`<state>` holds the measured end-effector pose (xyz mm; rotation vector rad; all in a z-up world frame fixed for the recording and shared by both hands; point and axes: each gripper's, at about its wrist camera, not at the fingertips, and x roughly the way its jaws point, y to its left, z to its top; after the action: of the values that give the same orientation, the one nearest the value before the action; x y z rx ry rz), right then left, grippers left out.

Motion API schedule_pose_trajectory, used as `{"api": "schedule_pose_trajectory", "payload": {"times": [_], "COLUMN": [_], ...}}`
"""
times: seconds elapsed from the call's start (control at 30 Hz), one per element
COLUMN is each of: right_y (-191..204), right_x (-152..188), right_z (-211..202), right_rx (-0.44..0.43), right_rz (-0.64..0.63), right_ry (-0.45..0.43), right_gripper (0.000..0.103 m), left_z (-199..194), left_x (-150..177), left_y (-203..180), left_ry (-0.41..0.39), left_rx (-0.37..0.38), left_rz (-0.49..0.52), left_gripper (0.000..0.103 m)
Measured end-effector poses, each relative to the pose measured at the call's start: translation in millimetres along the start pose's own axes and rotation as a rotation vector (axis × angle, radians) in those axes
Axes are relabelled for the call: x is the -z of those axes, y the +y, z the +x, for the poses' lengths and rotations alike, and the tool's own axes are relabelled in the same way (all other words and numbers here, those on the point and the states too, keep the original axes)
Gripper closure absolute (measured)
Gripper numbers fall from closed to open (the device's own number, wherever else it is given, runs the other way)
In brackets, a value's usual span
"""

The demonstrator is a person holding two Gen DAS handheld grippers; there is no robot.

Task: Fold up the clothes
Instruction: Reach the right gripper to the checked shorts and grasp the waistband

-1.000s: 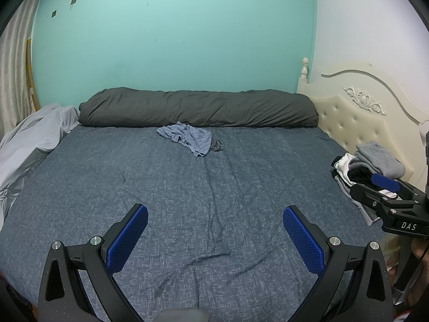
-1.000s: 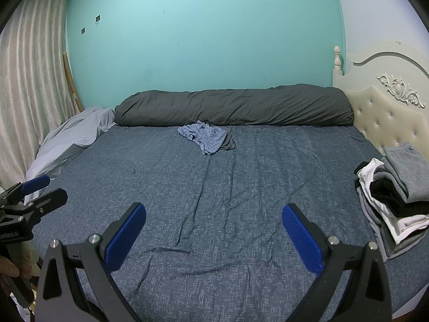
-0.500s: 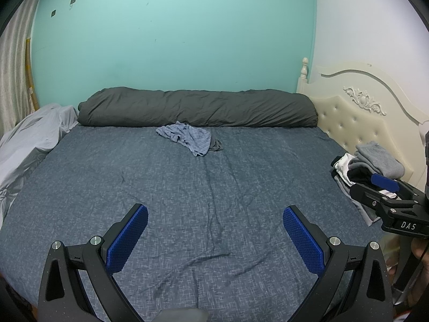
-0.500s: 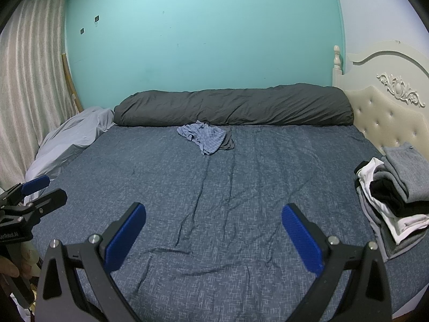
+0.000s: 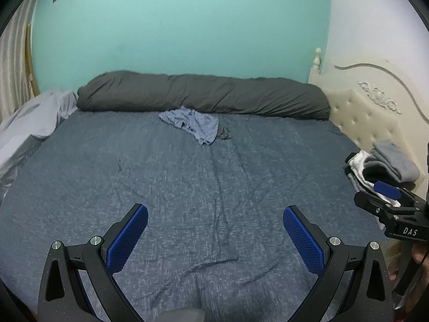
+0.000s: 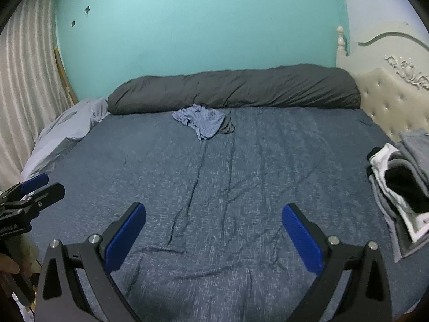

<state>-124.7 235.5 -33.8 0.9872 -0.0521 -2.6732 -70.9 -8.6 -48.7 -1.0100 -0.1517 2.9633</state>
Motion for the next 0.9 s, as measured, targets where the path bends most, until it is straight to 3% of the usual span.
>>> {"api": "schedule_pose_trajectory", "payload": {"times": [0.5, 0.9], "right_y": [-2.7, 1.9], "right_x": [-46.8, -82.5], "right_z": [180.8, 333.3], "right_rx": [-0.027, -0.087], "right_rz": [-0.1, -0.142], "right_ry": [0.07, 0.157], "right_gripper": [0.001, 0.005], "left_z": [178.1, 274.9], "left_x": [-17.6, -5.5], "left_y": [64.9, 106.0], "left_ry": [0.065, 0.099], "left_rx": [-0.057, -0.061], "left_rz": [-0.134, -0.218], "left_gripper": [0.0, 0.0]}}
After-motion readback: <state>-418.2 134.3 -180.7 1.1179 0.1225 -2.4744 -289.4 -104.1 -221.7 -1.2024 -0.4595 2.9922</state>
